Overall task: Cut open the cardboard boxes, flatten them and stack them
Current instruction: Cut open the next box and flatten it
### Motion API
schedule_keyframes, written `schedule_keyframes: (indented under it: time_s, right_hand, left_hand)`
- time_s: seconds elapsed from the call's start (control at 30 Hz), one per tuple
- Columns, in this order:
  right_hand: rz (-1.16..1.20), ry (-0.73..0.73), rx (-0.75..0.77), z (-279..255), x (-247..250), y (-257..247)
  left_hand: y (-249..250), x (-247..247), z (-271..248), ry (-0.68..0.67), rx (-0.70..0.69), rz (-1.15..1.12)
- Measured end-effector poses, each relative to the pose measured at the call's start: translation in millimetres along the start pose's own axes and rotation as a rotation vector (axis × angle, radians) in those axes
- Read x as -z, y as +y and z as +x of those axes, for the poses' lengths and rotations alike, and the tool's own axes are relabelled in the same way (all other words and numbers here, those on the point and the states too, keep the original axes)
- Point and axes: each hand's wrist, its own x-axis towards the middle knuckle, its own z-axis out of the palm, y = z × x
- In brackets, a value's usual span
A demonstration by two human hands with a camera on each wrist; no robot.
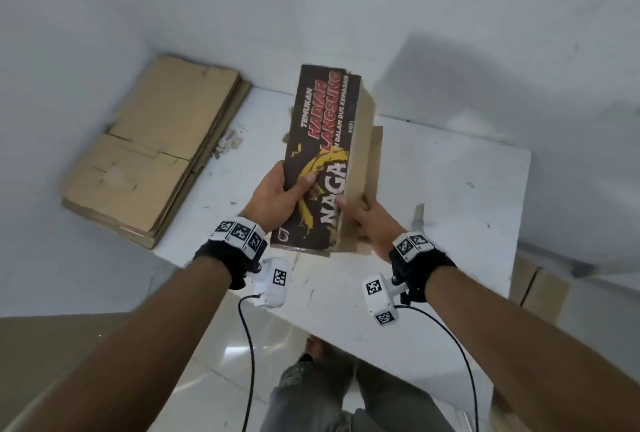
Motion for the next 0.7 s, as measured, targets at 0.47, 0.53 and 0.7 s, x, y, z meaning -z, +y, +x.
schedule_keyframes:
  time_s: [0.47, 0.53, 0.7]
  right_hand:
    - [-0.597, 0.591, 0.209, 19, -78, -89]
    - [-0.638, 0.567, 0.216, 22, -88, -97]
    - [-0.294, 0.222, 0.230, 5, -81, -118]
  left_hand:
    - [-54, 72, 18, -0.060, 0.160, 0.904]
    - [-68, 71, 15, -0.029, 0.155, 0.819]
    - [-97, 95, 28, -0.019, 0.240, 0.340]
